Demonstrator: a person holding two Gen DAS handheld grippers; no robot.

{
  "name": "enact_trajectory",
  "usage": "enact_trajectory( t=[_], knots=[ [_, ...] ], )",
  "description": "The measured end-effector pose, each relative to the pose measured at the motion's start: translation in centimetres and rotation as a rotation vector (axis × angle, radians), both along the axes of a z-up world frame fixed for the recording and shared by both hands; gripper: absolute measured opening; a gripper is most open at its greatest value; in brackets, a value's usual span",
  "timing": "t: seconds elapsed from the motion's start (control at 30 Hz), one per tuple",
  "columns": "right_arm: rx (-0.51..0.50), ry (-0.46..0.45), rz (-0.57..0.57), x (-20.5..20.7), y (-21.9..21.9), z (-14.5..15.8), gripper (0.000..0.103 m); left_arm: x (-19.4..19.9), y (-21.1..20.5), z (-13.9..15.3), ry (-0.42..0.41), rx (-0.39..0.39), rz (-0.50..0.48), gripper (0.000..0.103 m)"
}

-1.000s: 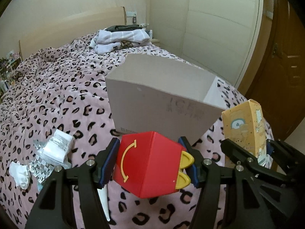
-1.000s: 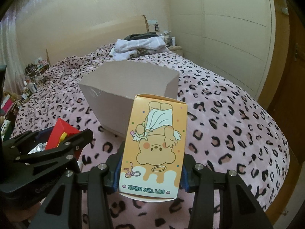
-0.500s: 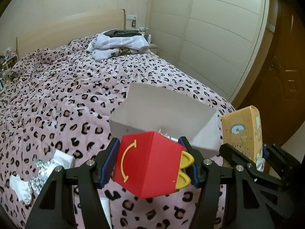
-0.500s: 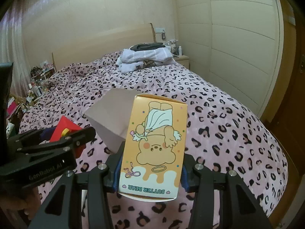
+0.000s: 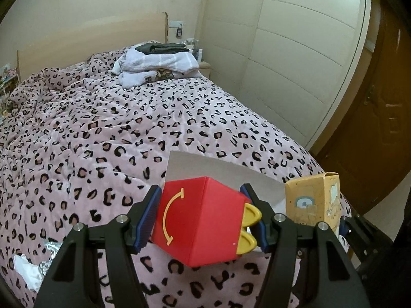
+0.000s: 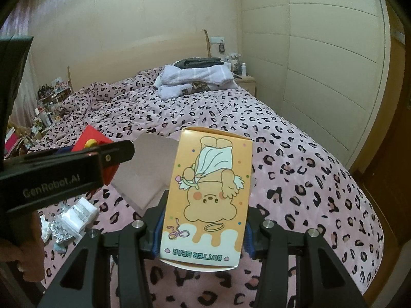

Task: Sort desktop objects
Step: 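Lower both boxes into the white JINCE box and open both tools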

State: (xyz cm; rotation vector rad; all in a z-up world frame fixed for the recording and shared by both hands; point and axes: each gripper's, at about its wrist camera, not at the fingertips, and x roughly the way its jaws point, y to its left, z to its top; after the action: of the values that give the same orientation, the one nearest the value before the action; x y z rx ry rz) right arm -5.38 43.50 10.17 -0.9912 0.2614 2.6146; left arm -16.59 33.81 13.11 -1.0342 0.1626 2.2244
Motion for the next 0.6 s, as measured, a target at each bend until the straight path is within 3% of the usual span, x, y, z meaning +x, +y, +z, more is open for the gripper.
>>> enact_trajectory(
  t=[0.33,0.6],
  knots=[
    [0.005,-0.016,0.008,-3.0,0.9,-0.2,0.048,-3.4,1.9,-1.1,-0.055,0.007,-0.001,0.064],
    [0.007,-0.049,0.036,-4.1,-0.2,-1.9,0.048,-3.3,2.4,-3.2,-0.070,-0.015,-0.005,0.064]
  ],
)
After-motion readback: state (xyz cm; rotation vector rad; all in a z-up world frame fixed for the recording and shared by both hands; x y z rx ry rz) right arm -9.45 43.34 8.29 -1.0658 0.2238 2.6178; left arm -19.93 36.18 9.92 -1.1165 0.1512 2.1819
